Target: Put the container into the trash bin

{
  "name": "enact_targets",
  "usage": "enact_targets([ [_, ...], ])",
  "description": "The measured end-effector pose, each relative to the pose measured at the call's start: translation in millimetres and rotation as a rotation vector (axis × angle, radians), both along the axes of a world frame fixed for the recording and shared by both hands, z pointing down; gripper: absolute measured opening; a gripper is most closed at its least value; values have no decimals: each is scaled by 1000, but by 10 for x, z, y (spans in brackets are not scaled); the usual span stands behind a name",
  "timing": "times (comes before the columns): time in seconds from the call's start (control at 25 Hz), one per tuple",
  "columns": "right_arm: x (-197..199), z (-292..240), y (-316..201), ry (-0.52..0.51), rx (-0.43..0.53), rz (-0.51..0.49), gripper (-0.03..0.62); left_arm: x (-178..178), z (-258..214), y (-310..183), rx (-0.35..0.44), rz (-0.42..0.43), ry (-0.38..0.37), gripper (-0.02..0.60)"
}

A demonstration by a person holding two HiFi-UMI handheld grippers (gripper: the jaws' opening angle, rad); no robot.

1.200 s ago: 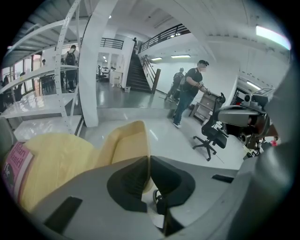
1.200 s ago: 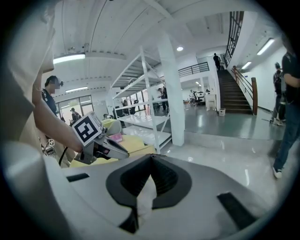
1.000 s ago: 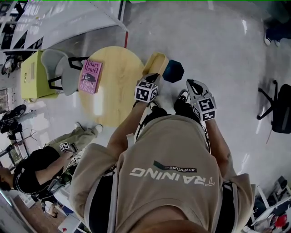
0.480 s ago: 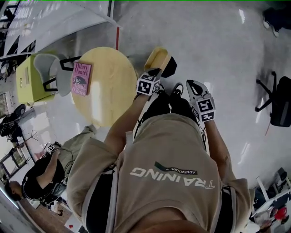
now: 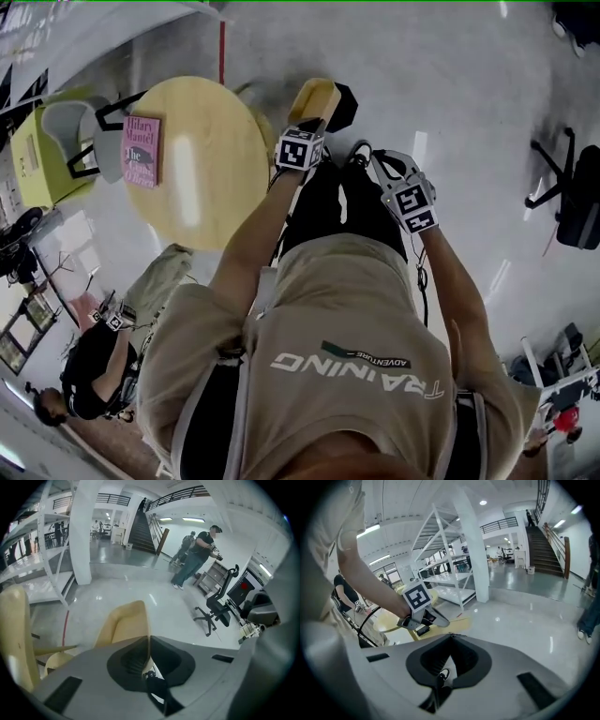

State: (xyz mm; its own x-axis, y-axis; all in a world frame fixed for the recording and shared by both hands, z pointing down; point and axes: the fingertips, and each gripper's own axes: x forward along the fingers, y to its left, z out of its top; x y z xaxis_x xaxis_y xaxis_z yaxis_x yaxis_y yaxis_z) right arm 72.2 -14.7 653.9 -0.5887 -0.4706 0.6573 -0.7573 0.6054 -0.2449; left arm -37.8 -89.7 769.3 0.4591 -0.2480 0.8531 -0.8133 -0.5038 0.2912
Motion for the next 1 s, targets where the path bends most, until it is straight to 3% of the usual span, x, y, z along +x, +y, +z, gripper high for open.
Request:
enact_targets([
  [0.36, -141, 1079, -5, -17, -134, -20, -2, 1, 1070, 147, -117, 38, -49, 25],
  [0.52, -12, 1493, -59, -18, -188, -17, -2, 33, 1544, 158, -165, 47, -82, 25],
  [0.76, 150, 2047, -99, -7, -250, 20, -2, 18, 2164, 105, -212, -32, -62, 25],
  [1.0, 153, 2417, -97, -32, -302, 51, -2, 59, 2671, 89, -257, -27, -82, 25],
])
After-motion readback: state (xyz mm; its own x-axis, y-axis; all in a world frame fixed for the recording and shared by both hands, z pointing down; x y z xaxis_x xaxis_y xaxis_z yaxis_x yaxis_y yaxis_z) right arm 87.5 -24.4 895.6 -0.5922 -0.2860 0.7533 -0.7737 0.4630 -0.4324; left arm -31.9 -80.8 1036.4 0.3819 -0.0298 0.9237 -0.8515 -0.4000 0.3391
